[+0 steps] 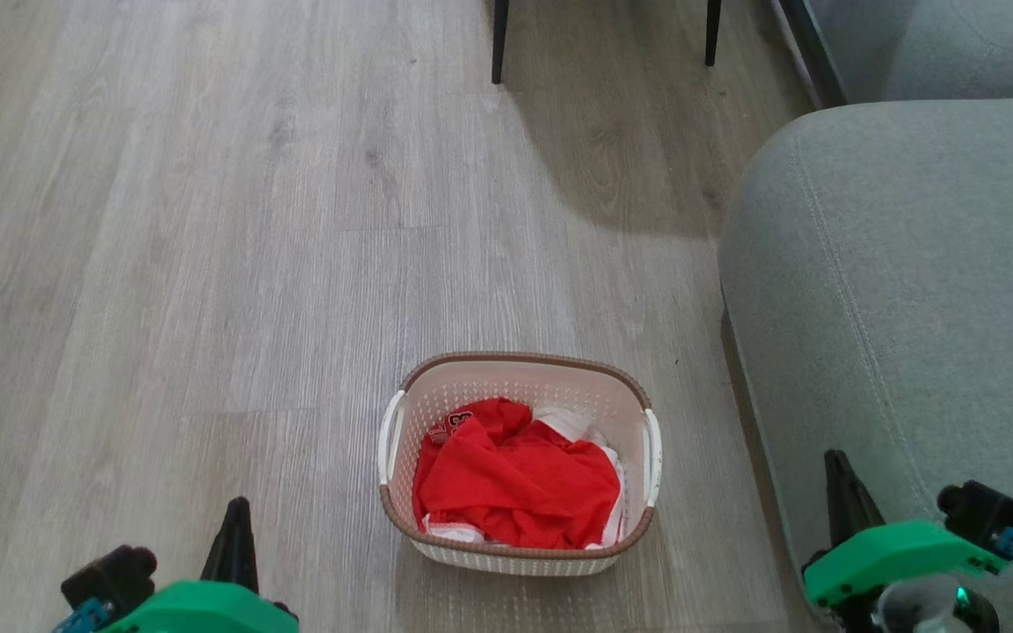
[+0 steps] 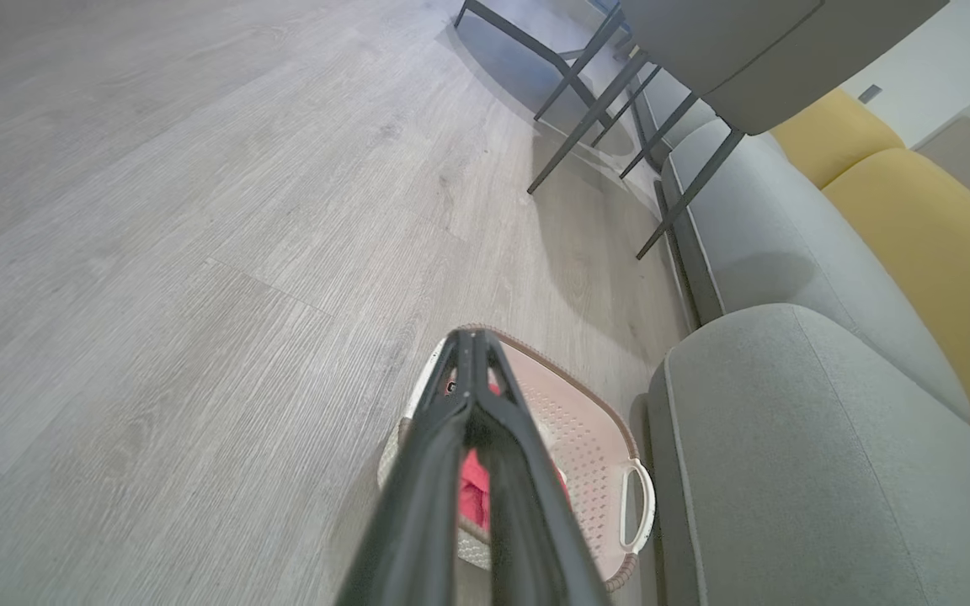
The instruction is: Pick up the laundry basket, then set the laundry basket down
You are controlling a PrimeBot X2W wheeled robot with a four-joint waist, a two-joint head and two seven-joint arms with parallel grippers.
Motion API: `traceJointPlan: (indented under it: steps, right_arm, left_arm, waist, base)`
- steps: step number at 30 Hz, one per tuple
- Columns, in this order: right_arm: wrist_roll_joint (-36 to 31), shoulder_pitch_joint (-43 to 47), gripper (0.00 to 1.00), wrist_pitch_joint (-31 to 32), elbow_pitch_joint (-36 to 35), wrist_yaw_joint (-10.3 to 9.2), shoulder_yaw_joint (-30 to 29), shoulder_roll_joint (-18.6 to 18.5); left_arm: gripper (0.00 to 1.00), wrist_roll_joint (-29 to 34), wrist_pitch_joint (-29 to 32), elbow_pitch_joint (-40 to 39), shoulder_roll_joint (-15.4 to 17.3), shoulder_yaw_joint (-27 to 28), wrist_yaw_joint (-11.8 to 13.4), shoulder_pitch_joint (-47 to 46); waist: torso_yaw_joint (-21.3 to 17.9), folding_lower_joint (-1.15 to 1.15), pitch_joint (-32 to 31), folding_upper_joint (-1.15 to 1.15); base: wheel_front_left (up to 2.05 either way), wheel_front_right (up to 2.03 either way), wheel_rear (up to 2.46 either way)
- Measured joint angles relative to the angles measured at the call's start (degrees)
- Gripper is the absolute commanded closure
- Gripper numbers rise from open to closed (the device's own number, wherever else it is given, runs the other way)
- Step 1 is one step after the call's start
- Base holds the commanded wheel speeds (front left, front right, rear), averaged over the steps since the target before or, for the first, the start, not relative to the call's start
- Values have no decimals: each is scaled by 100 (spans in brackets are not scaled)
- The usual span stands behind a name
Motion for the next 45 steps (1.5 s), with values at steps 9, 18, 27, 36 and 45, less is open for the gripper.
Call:
traceJointPlan:
  steps: [9,18,27,36,45]
  right_arm:
    - [583,-70,100,109,-3,0,-56,-10]
    - [1158,-80,100,261,-2,0,-135,-14]
    - [1727,-185,100,404,-3,0,-229,-21]
    - [2302,-199,100,541,-2,0,-298,-27]
    - [2863,-261,100,692,-1,0,-403,-31]
  left_arm:
    - [100,-598,109,32,2,45,-101,-144]
    - [100,-1185,261,54,5,93,-199,-247]
    - [100,-1780,406,87,9,212,-254,-313]
    - [100,-2372,550,98,11,255,-347,-457]
    - [100,-2953,705,118,11,391,-414,-491]
  waist:
    - [-20,0,9,0]
    - [-41,0,18,0]
    - [-61,0,27,0]
    - [-82,0,35,0]
    - [-102,0,44,0]
  base:
    - [0,0,0]
    - [0,0,0]
    - [0,0,0]
    - [0,0,0]
    - [0,0,0]
